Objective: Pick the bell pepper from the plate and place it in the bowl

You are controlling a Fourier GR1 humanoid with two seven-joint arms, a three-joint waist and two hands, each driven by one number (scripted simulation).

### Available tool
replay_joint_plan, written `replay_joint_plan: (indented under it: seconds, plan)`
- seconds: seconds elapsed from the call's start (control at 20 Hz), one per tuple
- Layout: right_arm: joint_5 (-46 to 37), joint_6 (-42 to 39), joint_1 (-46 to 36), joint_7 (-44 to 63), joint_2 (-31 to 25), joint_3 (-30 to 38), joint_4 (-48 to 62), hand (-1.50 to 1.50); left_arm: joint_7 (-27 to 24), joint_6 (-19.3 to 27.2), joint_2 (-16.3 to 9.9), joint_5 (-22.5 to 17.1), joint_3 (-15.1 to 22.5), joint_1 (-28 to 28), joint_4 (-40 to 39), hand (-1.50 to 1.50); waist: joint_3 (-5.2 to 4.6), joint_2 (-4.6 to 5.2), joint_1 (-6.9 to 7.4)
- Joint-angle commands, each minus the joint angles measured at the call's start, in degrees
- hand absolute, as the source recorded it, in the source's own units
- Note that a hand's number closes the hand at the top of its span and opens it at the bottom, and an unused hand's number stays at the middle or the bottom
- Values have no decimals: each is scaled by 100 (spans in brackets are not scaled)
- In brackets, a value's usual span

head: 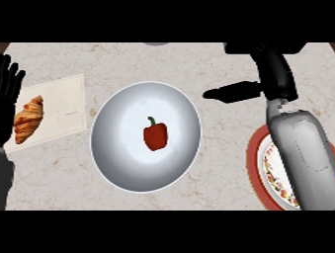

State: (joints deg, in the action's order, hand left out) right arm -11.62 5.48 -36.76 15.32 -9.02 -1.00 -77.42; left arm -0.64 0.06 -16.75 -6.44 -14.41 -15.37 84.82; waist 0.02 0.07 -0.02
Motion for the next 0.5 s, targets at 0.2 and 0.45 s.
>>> replay_joint_plan:
  seconds: [0.2, 0.45]
  plan:
    - [1188, -1158, 338, -1431, -1100, 1408, 953, -150, 147, -39, 2, -20, 39, 161, 293, 0, 3, 3, 49]
    - [1497, -1970, 268, -2149, -1675, 1820, 1991, -150, 21, -29, 53, -42, -7, 33, 24, 0, 2, 14, 47]
